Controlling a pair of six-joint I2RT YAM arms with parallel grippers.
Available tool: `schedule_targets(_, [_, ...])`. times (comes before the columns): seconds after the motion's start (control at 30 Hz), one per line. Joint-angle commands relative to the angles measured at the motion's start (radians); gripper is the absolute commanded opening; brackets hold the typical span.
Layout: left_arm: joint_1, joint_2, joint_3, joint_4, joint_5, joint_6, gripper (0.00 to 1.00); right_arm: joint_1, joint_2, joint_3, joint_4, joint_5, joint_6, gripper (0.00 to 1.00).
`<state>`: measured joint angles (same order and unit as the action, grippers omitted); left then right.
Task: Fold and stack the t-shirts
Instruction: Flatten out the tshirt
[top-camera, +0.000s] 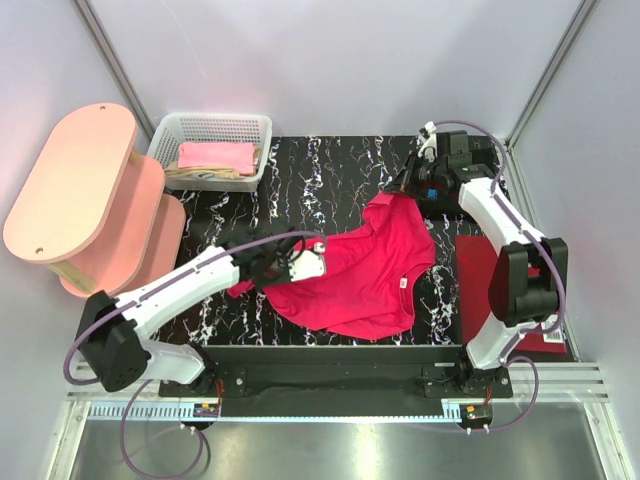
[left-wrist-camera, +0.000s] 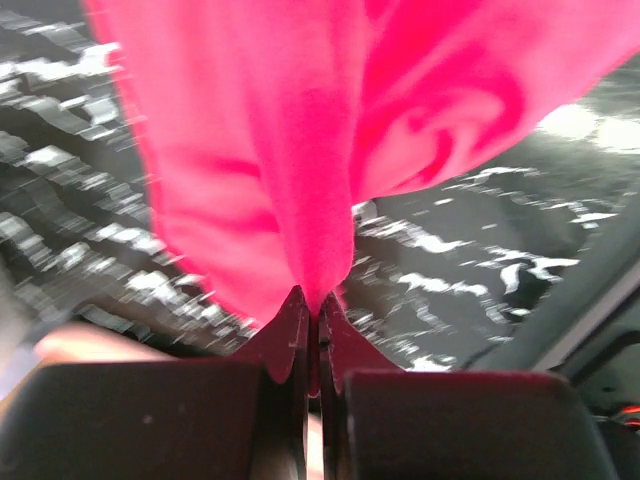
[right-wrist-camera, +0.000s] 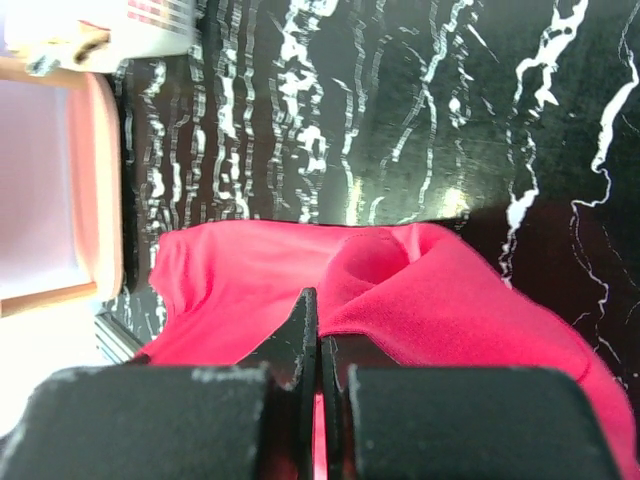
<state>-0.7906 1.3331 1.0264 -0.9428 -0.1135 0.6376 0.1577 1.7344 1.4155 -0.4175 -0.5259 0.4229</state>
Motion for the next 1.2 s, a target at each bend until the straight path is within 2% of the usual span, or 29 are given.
schedule_targets(0.0, [0.043, -0.077, 0.165, -0.079, -0.147, 0.065, 0.00, 0.003, -0.169, 0.069, -0.050, -0.031, -0.022, 0.00])
schedule_targets(0.17, [0.099, -0.143, 0.375, -0.116, -0.303, 0.143, 0.00, 0.003, -0.357, 0.146, -0.156, -0.031, -0.049, 0.00])
schedule_targets(0.37, [0.105, -0.250, 0.586, -0.131, -0.432, 0.143, 0.04, 0.003, -0.611, 0.212, -0.309, -0.005, -0.087, 0.00])
schedule_targets(0.5, [0.105, -0.356, 0.716, -0.186, -0.423, 0.110, 0.04, 0.003, -0.746, 0.307, -0.434, 0.020, -0.107, 0.00])
schedule_targets(0.63, [0.105, -0.394, 0.973, -0.379, -0.347, 0.056, 0.06, 0.003, -0.808, 0.503, -0.535, 0.037, -0.098, 0.00])
schedule_targets(0.73, [0.103, -0.428, 1.058, -0.454, -0.347, 0.050, 0.08, 0.003, -0.831, 0.621, -0.584, 0.032, -0.076, 0.00])
schedule_targets(0.9, [0.108, -0.491, 1.071, -0.519, -0.272, 0.010, 0.10, 0.003, -0.800, 0.819, -0.690, 0.049, -0.058, 0.00])
schedule_targets(1.03, [0.110, -0.517, 0.957, -0.508, -0.226, -0.004, 0.10, 0.003, -0.731, 0.960, -0.741, 0.101, -0.059, 0.00])
schedule_targets(1.1, [0.110, -0.540, 0.888, -0.454, -0.198, 0.007, 0.10, 0.003, -0.699, 0.933, -0.733, 0.150, -0.061, 0.00])
schedule_targets(1.17, [0.110, -0.577, 0.737, -0.394, -0.198, 0.037, 0.10, 0.003, -0.673, 0.877, -0.699, 0.185, -0.064, 0.00])
